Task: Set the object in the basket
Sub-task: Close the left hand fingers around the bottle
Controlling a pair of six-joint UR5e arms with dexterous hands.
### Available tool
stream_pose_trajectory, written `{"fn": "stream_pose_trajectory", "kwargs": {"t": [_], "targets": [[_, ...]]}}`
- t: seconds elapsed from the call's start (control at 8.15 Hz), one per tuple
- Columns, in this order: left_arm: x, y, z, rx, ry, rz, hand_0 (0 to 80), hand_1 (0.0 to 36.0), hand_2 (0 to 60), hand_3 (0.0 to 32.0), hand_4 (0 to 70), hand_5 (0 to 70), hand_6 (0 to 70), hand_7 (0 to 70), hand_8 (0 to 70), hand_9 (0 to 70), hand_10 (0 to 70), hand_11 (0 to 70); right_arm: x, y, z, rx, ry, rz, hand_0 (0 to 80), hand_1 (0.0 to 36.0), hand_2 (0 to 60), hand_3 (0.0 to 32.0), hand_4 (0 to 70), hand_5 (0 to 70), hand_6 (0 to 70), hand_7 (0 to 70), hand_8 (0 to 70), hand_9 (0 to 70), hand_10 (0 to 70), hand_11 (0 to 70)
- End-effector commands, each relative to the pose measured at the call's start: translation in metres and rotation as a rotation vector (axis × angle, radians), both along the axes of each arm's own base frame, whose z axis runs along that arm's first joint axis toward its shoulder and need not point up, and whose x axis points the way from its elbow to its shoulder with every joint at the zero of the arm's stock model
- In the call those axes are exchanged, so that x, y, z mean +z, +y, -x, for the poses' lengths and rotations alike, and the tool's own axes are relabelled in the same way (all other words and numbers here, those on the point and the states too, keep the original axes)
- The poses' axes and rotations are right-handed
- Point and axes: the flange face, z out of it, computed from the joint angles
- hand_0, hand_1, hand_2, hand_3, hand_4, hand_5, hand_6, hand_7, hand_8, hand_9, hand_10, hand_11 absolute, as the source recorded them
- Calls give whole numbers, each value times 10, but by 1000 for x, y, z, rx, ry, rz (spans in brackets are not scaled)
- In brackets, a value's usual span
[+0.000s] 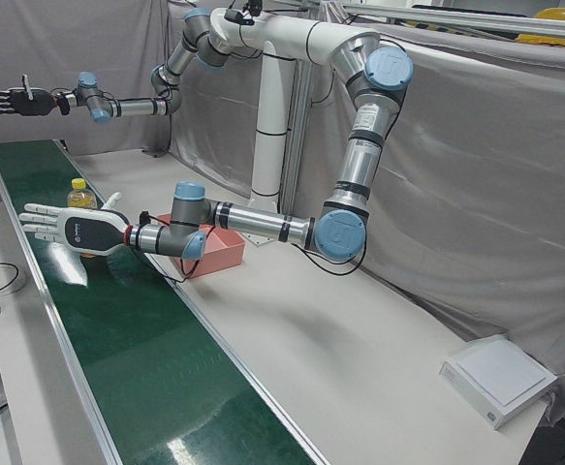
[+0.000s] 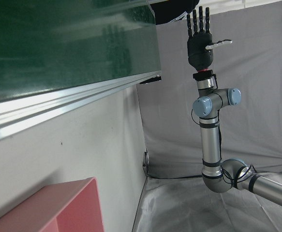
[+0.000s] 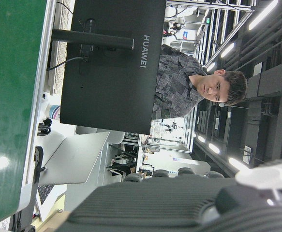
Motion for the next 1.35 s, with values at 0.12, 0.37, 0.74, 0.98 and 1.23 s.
{"fn": "stream_pose_trajectory", "kwargs": {"t": [0.12, 0.37, 0.74, 0.98, 1.23], "targets": [[0, -1, 2, 2, -25, 40, 574, 173, 28, 0, 279, 260, 123, 275, 219, 346, 298, 442, 0, 0, 0, 0, 0, 0, 0, 0, 0, 0, 0, 0, 0, 0, 0, 0, 0, 0], [-1, -1, 11, -6, -34, 64, 580, 261, 535, 0, 458, 700, 400, 700, 529, 700, 631, 700, 0, 0, 0, 0, 0, 0, 0, 0, 0, 0, 0, 0, 0, 0, 0, 0, 0, 0], [-35, 14, 22, -1, 7, 26, 564, 250, 552, 0, 429, 700, 423, 700, 566, 700, 663, 700, 0, 0, 0, 0, 0, 0, 0, 0, 0, 0, 0, 0, 0, 0, 0, 0, 0, 0], [-56, 20, 18, 8, 29, -3, 555, 233, 498, 0, 425, 700, 415, 700, 544, 700, 628, 700, 0, 0, 0, -2, 0, 0, 0, 0, 0, 0, 0, 0, 0, 0, 0, 0, 0, 0], [-86, 54, 3, 56, 79, -64, 550, 218, 436, 0, 401, 676, 385, 700, 519, 700, 604, 700, 0, 0, 0, 0, 0, 0, 0, 0, 0, 0, 0, 0, 0, 0, 0, 0, 0, 0]]}}
